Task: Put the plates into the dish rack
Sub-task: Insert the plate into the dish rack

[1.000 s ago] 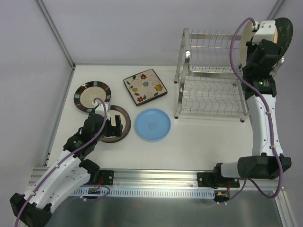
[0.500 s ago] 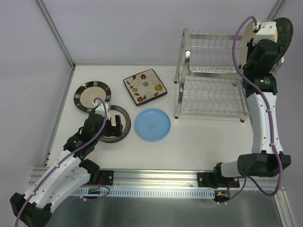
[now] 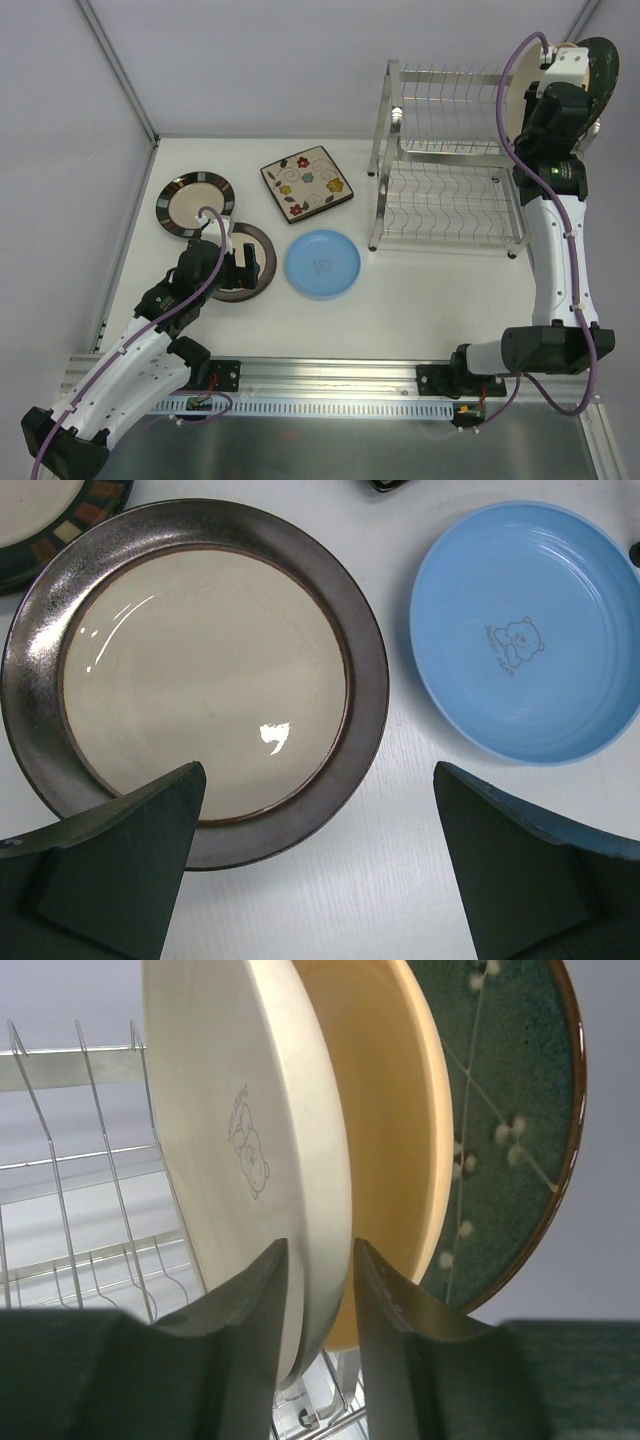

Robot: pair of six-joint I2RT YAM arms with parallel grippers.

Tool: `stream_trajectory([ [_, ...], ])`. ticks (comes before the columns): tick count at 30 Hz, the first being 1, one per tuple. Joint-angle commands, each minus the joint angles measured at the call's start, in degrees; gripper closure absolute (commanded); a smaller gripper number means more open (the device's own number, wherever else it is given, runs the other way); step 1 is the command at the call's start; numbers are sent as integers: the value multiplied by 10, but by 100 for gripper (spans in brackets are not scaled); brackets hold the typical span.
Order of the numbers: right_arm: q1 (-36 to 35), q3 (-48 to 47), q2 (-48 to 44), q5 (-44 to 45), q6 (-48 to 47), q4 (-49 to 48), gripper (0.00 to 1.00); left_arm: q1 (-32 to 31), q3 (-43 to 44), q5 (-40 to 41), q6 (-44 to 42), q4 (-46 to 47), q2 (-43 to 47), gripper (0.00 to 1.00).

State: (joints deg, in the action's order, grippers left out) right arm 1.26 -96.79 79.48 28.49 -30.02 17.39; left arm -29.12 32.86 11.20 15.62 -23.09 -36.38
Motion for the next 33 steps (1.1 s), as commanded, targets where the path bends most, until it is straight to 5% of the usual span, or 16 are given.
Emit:
stream_trajectory([
  [1,2,-27,-8,10,8,-3,62,6,13,9,-1,3,3,1],
  [7,2,-23,-20,5,11,3,46,6,13,8,-1,2,2,1],
  [23,2,-9,-96,-34,50,22,41,6,14,4,3,2,2,1],
  [33,2,6,-179,-104,119,57,20,6,16,-7,6,1,-8,1],
])
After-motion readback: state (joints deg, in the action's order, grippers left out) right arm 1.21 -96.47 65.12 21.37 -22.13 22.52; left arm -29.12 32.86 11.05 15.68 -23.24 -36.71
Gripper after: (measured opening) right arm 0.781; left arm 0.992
